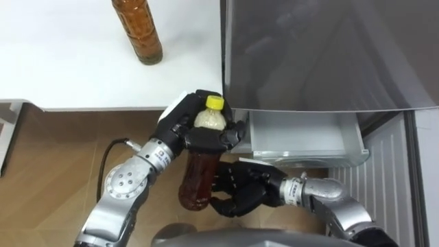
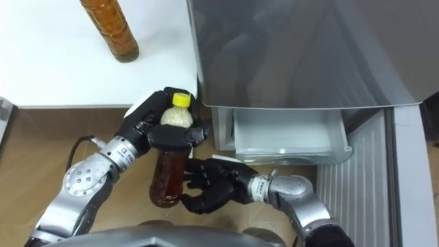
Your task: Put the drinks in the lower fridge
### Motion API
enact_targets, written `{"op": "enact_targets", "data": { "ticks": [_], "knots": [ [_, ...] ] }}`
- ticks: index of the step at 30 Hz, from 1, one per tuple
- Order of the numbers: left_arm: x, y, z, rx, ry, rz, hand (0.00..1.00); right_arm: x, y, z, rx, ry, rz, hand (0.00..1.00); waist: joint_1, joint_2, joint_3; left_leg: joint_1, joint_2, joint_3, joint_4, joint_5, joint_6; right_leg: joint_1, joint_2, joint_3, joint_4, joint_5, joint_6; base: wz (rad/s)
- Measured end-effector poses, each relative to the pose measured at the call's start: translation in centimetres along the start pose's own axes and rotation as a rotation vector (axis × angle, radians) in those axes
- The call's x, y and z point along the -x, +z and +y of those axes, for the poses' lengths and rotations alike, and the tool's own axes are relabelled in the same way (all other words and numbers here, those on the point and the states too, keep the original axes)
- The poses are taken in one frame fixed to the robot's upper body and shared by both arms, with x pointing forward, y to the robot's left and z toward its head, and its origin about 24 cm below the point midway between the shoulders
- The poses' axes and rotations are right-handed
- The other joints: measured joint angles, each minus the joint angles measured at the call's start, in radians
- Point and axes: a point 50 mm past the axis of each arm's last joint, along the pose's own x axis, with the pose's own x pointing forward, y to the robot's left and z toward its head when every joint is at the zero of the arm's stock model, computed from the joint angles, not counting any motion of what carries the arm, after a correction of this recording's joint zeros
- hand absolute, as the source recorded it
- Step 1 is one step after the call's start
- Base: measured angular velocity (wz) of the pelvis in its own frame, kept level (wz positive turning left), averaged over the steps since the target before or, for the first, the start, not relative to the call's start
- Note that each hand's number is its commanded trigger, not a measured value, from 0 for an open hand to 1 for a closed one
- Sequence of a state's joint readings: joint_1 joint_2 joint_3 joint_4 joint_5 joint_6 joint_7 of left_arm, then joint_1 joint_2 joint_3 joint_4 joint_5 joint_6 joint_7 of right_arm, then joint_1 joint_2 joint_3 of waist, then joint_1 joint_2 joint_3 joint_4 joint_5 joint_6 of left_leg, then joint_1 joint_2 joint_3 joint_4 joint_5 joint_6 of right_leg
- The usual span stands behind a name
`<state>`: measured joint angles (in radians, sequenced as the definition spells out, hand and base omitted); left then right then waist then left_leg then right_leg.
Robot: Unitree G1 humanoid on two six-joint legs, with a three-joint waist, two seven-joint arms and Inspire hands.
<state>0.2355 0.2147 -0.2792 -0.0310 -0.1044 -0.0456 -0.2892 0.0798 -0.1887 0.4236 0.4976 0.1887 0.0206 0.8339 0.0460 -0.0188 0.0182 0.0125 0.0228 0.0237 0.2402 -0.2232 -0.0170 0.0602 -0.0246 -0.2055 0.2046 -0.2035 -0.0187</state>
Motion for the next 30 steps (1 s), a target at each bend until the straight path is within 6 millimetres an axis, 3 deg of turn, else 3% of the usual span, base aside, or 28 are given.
{"op": "enact_targets", "data": {
  "ticks": [8,30],
  "knots": [
    [-0.01,-0.72,-0.08,-0.022,0.009,0.036,1.0,-0.75,0.38,0.91,-0.065,0.073,-0.07,0.0,0.014,-0.005,0.0,-0.001,-0.003,-0.003,0.0,0.001,0.001,-0.002,-0.001,0.002,0.001,0.0,0.0,-0.01],
    [-0.65,-0.17,-0.49,-0.033,0.001,0.01,1.0,-0.25,0.34,0.71,-0.171,0.072,-0.135,0.0,0.016,-0.005,0.0014,0.001,-0.003,0.001,-0.003,0.002,0.003,-0.004,0.0,0.01,0.001,0.0,0.0,0.0]
  ]
}}
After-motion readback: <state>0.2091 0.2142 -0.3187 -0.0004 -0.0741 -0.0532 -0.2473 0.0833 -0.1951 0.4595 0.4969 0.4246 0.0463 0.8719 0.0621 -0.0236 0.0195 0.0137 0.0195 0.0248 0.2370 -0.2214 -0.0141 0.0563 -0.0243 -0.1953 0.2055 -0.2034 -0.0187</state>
